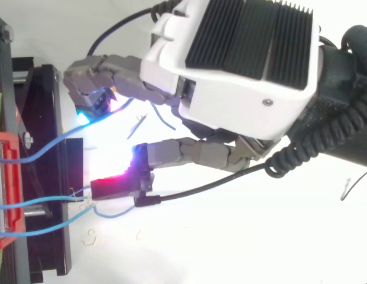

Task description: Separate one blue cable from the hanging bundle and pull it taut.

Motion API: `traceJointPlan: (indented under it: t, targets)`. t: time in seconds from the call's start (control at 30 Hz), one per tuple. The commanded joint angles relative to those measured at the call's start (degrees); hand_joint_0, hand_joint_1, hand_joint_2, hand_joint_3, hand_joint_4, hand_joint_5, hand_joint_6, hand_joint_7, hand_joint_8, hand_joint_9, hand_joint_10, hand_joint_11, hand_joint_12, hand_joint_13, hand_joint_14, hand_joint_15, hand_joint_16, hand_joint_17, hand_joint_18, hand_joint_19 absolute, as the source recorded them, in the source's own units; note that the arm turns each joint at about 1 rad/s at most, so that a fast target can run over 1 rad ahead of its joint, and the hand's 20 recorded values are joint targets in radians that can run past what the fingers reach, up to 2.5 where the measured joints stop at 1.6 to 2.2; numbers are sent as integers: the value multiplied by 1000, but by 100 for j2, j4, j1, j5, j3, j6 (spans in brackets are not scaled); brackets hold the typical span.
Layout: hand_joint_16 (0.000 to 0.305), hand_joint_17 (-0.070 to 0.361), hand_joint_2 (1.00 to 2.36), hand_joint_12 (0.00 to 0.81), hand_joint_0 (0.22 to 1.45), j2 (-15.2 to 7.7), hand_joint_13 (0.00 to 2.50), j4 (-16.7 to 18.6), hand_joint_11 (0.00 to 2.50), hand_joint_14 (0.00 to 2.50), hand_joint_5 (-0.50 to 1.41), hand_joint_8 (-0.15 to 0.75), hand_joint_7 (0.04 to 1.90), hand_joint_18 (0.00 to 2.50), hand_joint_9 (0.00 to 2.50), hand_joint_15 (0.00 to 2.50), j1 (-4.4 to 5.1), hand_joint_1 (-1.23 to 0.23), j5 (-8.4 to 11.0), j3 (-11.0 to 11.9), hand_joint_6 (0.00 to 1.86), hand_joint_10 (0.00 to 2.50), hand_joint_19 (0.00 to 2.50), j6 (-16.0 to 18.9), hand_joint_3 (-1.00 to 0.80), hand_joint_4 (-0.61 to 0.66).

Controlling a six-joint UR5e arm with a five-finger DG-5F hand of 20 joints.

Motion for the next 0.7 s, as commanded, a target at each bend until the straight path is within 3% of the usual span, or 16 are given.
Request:
traceJointPlan:
  t: [0.0, 0.3, 0.37, 0.4, 0.43, 0.47, 0.53, 0.57, 0.63, 0.67]
  targets:
    - [34, 77, 1020, 283, 749, 2, 1403, 35, 2405, 1205, 99, 169, 1262, 1185, 2351, 1324, -5, -808, -4, -1, 507, 1, 1446, -452, -260, 205]
    - [34, 78, 1020, 283, 749, 2, 1409, 53, 2411, 1188, 99, 171, 1263, 1183, 2355, 1336, 3, -806, -136, -1, 507, 0, 1446, -1568, -255, 207]
    - [34, 77, 1020, 285, 749, 2, 1411, 88, 2408, 1182, 99, 171, 1258, 1185, 2355, 1343, 3, -806, -145, -1, 507, 1, 1439, -1937, -255, 208]
    - [34, 77, 1021, 286, 749, 2, 1409, 149, 2411, 1178, 99, 170, 1257, 1184, 2354, 1360, -5, -805, -154, -9, 507, 0, 1444, -2359, -259, 207]
    - [34, 77, 1021, 284, 748, 2, 1410, 149, 2391, 1182, 99, 170, 1257, 1183, 2355, 1338, -5, -805, -154, -9, 507, 0, 1449, -2359, -255, 208]
    - [35, 78, 1020, 284, 749, 10, 1412, 255, 2405, 1180, 99, 170, 1258, 1184, 2353, 1337, 3, -805, -154, -36, 507, 0, 1442, -2833, -259, 209]
    - [34, 76, 1020, 285, 749, 46, 1411, 439, 2407, 1176, 99, 170, 1257, 1184, 2353, 1356, -5, -804, -154, -97, 507, 0, 1444, -3290, -259, 207]
    - [35, 78, 1020, 287, 750, 81, 1412, 598, 2408, 1177, 99, 171, 1251, 1182, 2353, 1347, 3, -803, -154, -229, 507, 1, 1445, -3572, -262, 207]
    - [34, 76, 1021, 285, 748, 133, 1410, 870, 2390, 1175, 99, 172, 1258, 1180, 2355, 1357, 3, -803, -154, -387, 507, 0, 1448, -3818, -254, 212]
    - [34, 77, 1021, 285, 748, 265, 1411, 1310, 2386, 1180, 99, 171, 1254, 1180, 2355, 1343, 3, -803, -154, -651, 507, 0, 1446, -4090, -255, 212]
